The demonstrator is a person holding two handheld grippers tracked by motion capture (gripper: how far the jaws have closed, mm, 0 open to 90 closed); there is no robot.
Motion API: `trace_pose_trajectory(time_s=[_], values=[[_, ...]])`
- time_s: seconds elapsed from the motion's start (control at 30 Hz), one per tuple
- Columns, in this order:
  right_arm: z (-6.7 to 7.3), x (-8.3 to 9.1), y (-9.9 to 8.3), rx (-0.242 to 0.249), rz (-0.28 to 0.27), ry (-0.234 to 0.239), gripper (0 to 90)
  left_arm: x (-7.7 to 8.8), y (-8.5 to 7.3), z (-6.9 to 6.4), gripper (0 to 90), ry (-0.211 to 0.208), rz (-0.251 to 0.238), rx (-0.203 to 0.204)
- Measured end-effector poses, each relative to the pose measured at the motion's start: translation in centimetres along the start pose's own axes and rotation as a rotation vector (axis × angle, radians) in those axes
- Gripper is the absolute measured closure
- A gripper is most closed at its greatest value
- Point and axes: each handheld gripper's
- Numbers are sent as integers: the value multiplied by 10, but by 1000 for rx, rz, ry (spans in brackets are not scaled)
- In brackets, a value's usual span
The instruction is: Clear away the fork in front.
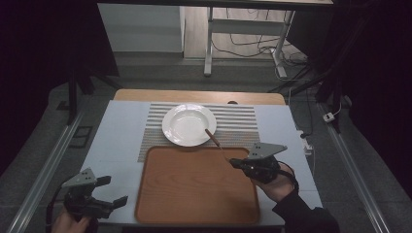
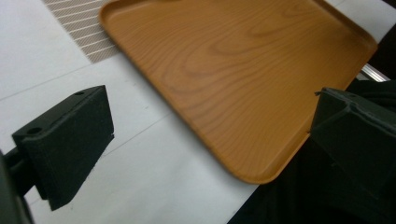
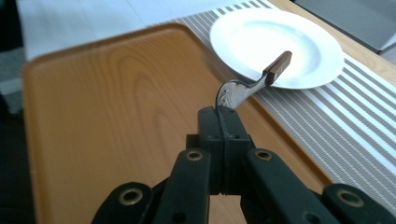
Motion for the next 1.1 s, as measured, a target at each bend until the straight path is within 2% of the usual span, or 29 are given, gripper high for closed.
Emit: trace_pose_trajectory(time_s=[0.07, 0.27, 0.4, 0.47, 0.6, 0.73, 0.87, 1.0, 1.1], values=[[3, 2, -1, -7, -10, 19, 899, -3, 3, -2, 0, -18, 1, -18], [12, 5, -3, -27, -12, 62, 899, -19, 13, -8, 0, -111, -1, -70], [18, 8, -3, -31, -21, 81, 899, -30, 19, -9, 0, -157, -4, -86], [21, 12, -3, -47, -42, 100, 899, -35, 23, -12, 0, -160, -2, -104], [24, 15, -3, -57, -48, 114, 899, -47, 34, -20, 0, -186, 17, -157], [28, 19, -4, -61, -51, 147, 899, -62, 42, -25, 0, -219, 36, -184], [32, 20, -6, -68, -56, 174, 899, -81, 50, -27, 0, -237, 85, -202], [38, 20, -8, -72, -55, 218, 899, -100, 61, -29, 0, -238, 135, -252], [39, 19, -8, -65, -56, 229, 899, -114, 68, -31, 0, -249, 153, -275]])
Point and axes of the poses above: each handheld gripper's, and its own axes: x roughly backward along the jaws, y roughly out of its top, z roughly to its left, and after that the axes turned 13 degrees about -z, right-handed
